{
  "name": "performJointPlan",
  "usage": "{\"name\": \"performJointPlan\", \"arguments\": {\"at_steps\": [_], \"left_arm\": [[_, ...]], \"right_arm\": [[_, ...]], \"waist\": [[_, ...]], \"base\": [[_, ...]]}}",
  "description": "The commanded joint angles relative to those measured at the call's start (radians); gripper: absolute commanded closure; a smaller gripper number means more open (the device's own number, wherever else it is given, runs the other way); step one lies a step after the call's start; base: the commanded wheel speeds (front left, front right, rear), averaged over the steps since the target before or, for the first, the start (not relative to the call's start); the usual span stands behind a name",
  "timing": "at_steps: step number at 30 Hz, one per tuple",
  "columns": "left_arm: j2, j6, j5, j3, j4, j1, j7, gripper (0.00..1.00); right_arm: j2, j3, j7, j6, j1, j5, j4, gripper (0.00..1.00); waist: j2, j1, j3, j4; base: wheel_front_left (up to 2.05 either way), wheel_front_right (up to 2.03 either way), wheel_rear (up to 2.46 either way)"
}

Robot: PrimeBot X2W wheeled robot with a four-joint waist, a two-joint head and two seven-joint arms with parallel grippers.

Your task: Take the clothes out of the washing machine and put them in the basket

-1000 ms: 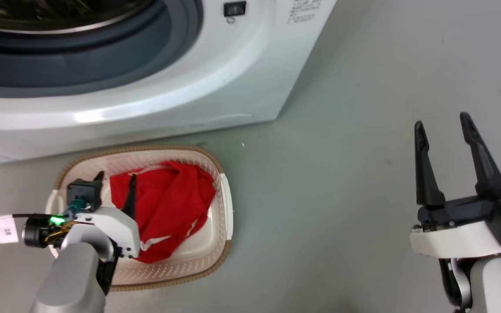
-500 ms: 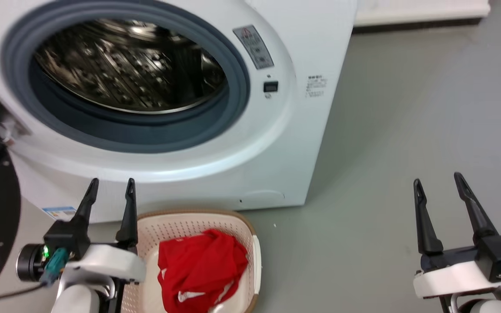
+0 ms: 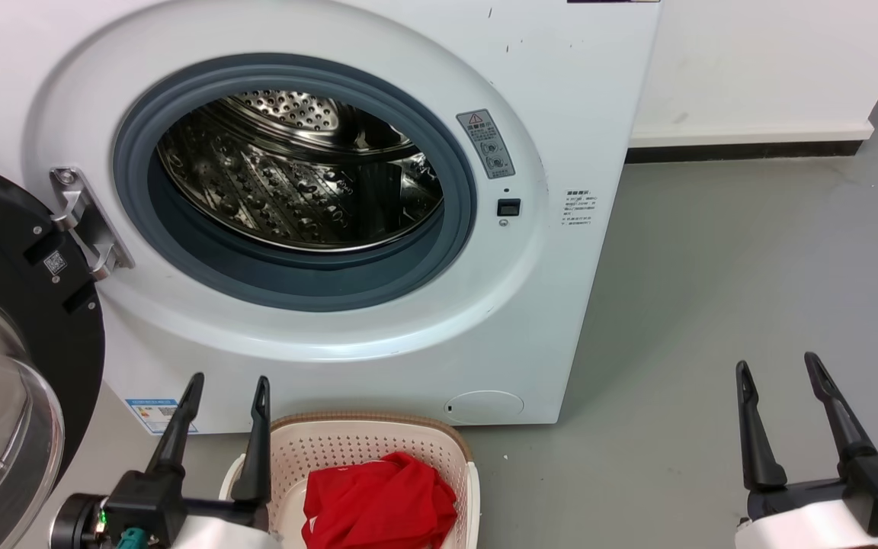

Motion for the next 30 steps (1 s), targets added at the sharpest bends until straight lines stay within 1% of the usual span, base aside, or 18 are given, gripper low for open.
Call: {"name": "performJointPlan", "arguments": {"at_steps": [1,9,16,30], "left_arm": [[-0.004,-0.001,0.008,0.001,-0.01,0.02,-0.003,0.0],[-0.026,0.01,0.019,-0.001,-0.01,0.068,-0.003,0.0],[-0.036,0.03,0.021,0.009,-0.018,0.059,-0.003,0.0],[-0.04,0.029,0.041,0.017,-0.015,0.04,-0.003,0.0]], "right_arm": [[0.001,0.003,-0.002,-0.001,0.019,0.004,-0.004,0.0],[0.001,0.008,-0.002,-0.001,0.036,0.02,-0.006,0.0],[0.001,0.008,-0.002,-0.001,0.024,0.025,-0.005,0.0],[0.001,0.007,-0.002,-0.001,0.016,0.019,-0.008,0.0]], "waist": [[0.0,0.0003,-0.007,0.002],[0.0,0.0003,-0.019,-0.005],[0.0,0.0003,-0.02,-0.011],[0.0,0.0003,-0.007,-0.014]], "base": [[0.0,0.0,0.0],[0.0,0.0,0.0],[0.0,0.0,0.0],[0.0,0.0,0.0]]}}
